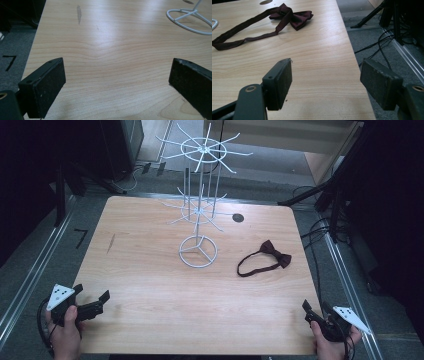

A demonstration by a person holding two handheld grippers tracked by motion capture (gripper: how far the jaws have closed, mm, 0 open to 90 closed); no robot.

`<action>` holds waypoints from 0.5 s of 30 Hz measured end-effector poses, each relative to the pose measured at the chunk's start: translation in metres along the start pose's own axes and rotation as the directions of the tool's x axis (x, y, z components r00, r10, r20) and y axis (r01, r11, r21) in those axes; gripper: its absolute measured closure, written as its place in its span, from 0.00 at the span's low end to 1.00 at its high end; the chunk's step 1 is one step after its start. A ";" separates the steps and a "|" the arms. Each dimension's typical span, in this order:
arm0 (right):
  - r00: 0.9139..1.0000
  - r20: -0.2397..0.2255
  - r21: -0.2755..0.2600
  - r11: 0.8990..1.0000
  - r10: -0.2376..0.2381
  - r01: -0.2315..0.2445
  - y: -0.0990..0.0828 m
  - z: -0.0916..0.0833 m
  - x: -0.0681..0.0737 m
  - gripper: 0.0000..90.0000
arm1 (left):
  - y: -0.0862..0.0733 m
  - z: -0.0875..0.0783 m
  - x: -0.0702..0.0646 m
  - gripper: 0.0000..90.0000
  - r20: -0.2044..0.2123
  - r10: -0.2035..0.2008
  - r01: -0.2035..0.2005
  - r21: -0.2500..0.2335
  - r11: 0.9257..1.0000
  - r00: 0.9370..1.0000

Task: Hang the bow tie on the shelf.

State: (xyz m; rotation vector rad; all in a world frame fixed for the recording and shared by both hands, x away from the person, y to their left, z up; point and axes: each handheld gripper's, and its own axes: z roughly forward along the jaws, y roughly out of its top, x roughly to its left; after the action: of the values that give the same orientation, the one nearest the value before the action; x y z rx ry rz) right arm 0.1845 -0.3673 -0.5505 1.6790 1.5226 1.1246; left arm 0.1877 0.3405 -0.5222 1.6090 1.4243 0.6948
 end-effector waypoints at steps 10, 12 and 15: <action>0.998 0.001 0.041 0.997 -0.065 0.065 0.012 0.006 0.017 0.29 | 0.000 0.000 0.001 0.02 0.002 -0.006 0.006 0.004 1.000 1.000; 0.997 0.000 0.051 0.996 -0.074 0.074 0.015 0.007 0.020 0.29 | 0.000 0.000 0.001 0.02 0.004 -0.008 0.008 0.004 1.000 1.000; 0.995 -0.013 0.083 0.991 -0.100 0.101 0.022 0.013 0.026 0.27 | 0.000 0.000 0.001 0.02 0.006 -0.006 0.006 0.005 1.000 1.000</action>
State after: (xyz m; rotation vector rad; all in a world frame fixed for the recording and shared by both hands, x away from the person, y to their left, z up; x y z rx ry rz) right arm 0.2054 -0.3437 -0.5326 1.6339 1.6611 1.0302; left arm 0.1882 0.3412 -0.5224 1.6086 1.4272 0.6830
